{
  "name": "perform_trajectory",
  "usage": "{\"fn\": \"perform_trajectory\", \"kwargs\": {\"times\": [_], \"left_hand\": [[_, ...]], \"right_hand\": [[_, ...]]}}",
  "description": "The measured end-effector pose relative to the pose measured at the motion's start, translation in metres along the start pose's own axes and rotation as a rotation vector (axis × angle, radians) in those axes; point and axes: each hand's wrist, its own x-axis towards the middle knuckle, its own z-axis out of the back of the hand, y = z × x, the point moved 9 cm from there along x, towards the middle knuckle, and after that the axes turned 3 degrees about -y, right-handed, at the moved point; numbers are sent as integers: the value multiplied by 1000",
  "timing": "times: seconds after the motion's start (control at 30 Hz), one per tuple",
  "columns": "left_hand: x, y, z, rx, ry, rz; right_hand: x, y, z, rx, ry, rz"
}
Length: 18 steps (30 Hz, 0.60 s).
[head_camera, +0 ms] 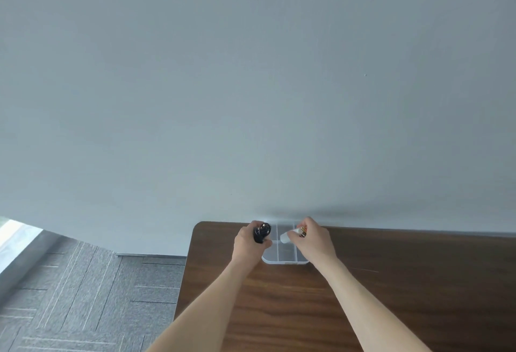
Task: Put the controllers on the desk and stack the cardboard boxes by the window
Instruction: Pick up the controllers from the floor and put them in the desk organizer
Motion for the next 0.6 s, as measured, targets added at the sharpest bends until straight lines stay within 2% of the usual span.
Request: {"fn": "perform_trajectory", "kwargs": {"times": [0.33,0.6], "left_hand": [[22,6,-10,-38,1,26],[28,-3,-18,117,-4,-73]], "right_hand": [[27,3,-21,-158,-83,72],[35,1,-32,-158,-49,107]]}}
